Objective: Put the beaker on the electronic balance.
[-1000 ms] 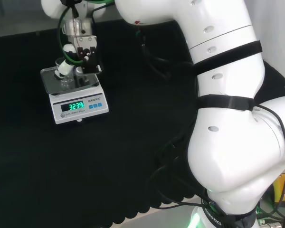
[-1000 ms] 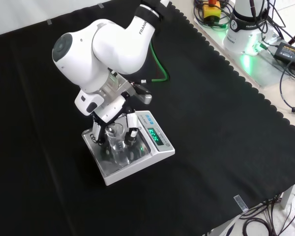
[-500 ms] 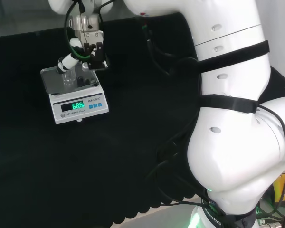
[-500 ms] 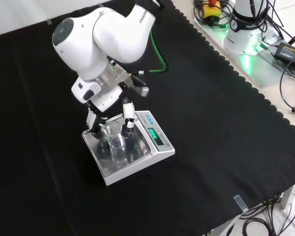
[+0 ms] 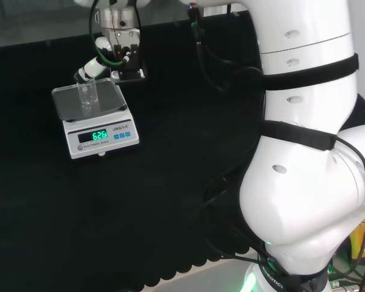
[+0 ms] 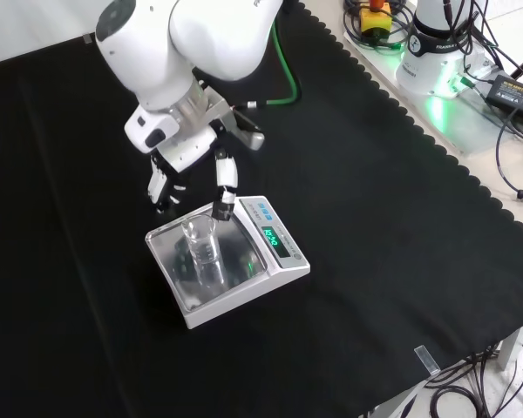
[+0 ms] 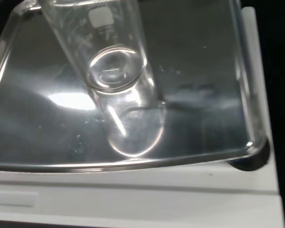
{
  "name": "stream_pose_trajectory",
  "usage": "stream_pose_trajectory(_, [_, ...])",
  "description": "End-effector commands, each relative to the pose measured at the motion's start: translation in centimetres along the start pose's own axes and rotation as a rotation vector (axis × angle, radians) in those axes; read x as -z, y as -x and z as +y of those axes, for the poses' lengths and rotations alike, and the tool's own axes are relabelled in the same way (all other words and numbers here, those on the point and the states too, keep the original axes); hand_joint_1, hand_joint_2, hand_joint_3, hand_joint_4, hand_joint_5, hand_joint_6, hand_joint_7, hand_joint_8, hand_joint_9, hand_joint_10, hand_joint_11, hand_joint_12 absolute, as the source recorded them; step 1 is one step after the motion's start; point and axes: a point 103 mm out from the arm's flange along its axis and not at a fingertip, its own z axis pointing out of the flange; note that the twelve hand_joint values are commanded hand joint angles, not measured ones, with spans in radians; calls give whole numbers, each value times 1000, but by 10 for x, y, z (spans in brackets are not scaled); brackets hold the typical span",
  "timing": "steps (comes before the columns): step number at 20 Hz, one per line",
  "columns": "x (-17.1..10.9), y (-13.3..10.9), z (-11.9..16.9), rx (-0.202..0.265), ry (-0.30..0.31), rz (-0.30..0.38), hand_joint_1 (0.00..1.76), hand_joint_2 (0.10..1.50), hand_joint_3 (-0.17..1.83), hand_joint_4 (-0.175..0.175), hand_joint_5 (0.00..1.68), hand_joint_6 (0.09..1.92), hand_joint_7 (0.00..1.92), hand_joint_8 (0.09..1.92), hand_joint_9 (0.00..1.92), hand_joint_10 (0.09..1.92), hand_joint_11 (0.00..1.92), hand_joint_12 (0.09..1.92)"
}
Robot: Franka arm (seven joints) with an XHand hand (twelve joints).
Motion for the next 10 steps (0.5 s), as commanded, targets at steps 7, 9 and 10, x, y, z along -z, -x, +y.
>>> stream_pose_trajectory(7, [22, 69, -72, -134, 95, 49, 400, 669, 273, -102, 326, 539, 447, 960, 653, 838, 716, 1262])
stream_pose_trajectory(9, [20, 81, -83, -155, 90, 59, 393, 674, 261, -98, 312, 493, 412, 954, 586, 839, 644, 1293])
stream_pose_trajectory(10, [19, 87, -87, -162, 87, 67, 389, 677, 252, -95, 300, 464, 375, 947, 531, 835, 595, 1310])
